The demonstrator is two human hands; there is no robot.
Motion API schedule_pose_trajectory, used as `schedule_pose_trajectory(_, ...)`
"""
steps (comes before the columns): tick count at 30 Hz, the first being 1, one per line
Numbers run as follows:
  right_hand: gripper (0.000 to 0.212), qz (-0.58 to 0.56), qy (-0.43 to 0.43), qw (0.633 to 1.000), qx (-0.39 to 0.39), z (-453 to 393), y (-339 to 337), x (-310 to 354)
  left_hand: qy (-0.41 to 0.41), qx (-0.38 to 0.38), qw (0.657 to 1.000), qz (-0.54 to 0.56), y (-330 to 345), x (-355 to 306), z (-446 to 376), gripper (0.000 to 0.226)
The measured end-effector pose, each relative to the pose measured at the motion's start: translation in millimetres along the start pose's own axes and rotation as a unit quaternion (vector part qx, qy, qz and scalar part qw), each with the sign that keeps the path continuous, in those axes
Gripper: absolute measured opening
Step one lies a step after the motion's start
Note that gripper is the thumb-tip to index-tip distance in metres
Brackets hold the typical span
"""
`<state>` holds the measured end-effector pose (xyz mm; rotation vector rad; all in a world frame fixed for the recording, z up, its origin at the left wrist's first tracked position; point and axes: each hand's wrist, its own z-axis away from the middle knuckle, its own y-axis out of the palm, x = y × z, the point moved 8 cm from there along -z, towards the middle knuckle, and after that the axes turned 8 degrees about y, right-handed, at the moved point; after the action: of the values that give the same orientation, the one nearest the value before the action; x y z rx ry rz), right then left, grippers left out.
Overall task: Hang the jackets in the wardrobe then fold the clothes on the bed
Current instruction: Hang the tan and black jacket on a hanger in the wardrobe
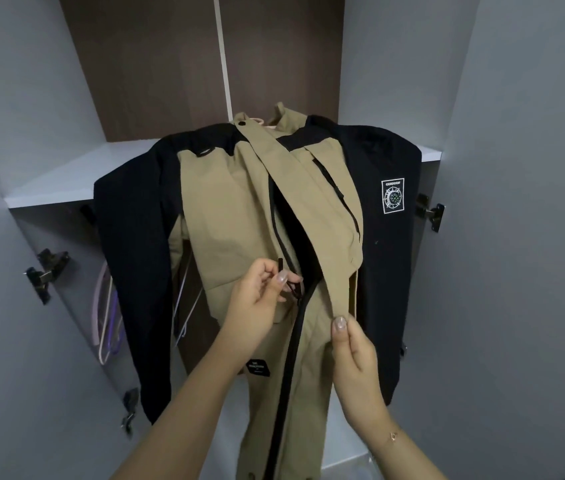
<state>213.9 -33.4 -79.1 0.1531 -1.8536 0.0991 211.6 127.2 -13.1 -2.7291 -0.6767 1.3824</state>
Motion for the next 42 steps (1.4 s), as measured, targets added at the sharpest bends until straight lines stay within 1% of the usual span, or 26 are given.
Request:
schedule_pose_trajectory(4,0.049,-0.025,0.096,0.995,0.015,6,4,-21,-0.017,0.024,1.000,-0.007,13,7,-4,0.017)
schedule_pose_trajectory(6,0.052,0.034,0.086,0.996,0.003,-2,-6,-18,-0.018,0.057,0.998,-0.003,19,8,-1,0.016)
schedule_pose_trajectory(8,0.035,0.131,0.026,0.990,-0.034,-14,-16,1,-0.021,0.063,0.998,0.001,19,11,3,0.016)
schedule_pose_trajectory(11,0.053,0.257,-0.074,0.957,-0.108,-36,-21,37,-0.043,0.060,0.997,0.012,17,15,11,0.013)
schedule_pose_trajectory(13,0.053,0.302,-0.137,0.931,-0.153,-52,-22,63,-0.058,0.049,0.997,0.025,15,18,16,0.012)
schedule_pose_trajectory(17,0.030,0.355,-0.258,0.881,-0.177,-70,-15,107,-0.079,0.039,0.995,0.047,11,21,23,0.011)
schedule_pose_trajectory(18,0.022,0.342,-0.270,0.884,-0.171,-73,-14,112,-0.081,0.042,0.995,0.043,11,20,23,0.011)
schedule_pose_trajectory(19,0.021,0.291,-0.252,0.910,-0.155,-78,-17,113,-0.081,0.040,0.995,0.038,9,20,23,0.011)
schedule_pose_trajectory(21,0.023,0.123,-0.148,0.977,-0.090,-91,-21,106,-0.083,0.024,0.996,0.037,6,21,24,0.013)
schedule_pose_trajectory(22,0.023,0.076,-0.109,0.989,-0.065,-95,-18,102,-0.086,0.016,0.995,0.041,4,21,25,0.013)
schedule_pose_trajectory(23,0.024,0.090,-0.099,0.989,-0.057,-94,-14,103,-0.087,0.011,0.995,0.044,3,21,26,0.013)
schedule_pose_trajectory(25,0.036,0.253,-0.126,0.956,-0.077,-88,-3,108,-0.088,0.009,0.995,0.051,3,21,28,0.012)
schedule_pose_trajectory(27,0.043,0.412,-0.181,0.886,-0.109,-81,8,115,-0.091,0.009,0.994,0.056,4,20,29,0.012)
schedule_pose_trajectory(28,0.037,0.433,-0.200,0.872,-0.113,-81,10,118,-0.093,0.007,0.994,0.061,5,20,29,0.012)
schedule_pose_trajectory(30,0.022,0.431,-0.200,0.873,-0.112,-85,6,119,-0.100,-0.003,0.992,0.077,4,20,30,0.011)
schedule_pose_trajectory(32,0.025,0.399,-0.185,0.891,-0.108,-90,-3,115,-0.105,-0.011,0.991,0.087,4,19,32,0.011)
schedule_pose_trajectory(33,0.028,0.340,-0.156,0.922,-0.096,-92,-8,112,-0.108,-0.015,0.990,0.090,4,19,32,0.011)
schedule_pose_trajectory(34,0.030,0.228,-0.101,0.965,-0.077,-98,-14,105,-0.112,-0.018,0.989,0.094,3,19,33,0.012)
schedule_pose_trajectory(35,0.029,0.053,-0.008,0.997,-0.050,-105,-17,91,-0.114,-0.023,0.988,0.097,2,18,33,0.012)
schedule_pose_trajectory(36,0.027,-0.143,0.119,0.982,-0.011,-111,-13,71,-0.114,-0.030,0.988,0.101,1,17,33,0.012)
schedule_pose_trajectory(37,0.027,-0.299,0.242,0.922,0.026,-110,-2,54,-0.115,-0.037,0.987,0.109,0,16,32,0.012)
schedule_pose_trajectory(38,0.029,-0.391,0.324,0.860,0.048,-106,5,42,-0.117,-0.044,0.985,0.119,-1,15,30,0.013)
schedule_pose_trajectory(39,0.031,-0.418,0.368,0.829,0.056,-104,9,33,-0.119,-0.045,0.984,0.126,-1,14,29,0.013)
schedule_pose_trajectory(40,0.033,-0.407,0.381,0.828,0.061,-102,12,25,-0.117,-0.042,0.985,0.123,0,12,27,0.014)
schedule_pose_trajectory(41,0.034,-0.376,0.365,0.850,0.056,-103,10,18,-0.115,-0.035,0.986,0.115,2,11,26,0.014)
schedule_pose_trajectory(42,0.033,-0.314,0.329,0.890,0.028,-103,1,12,-0.113,-0.028,0.987,0.108,4,11,26,0.015)
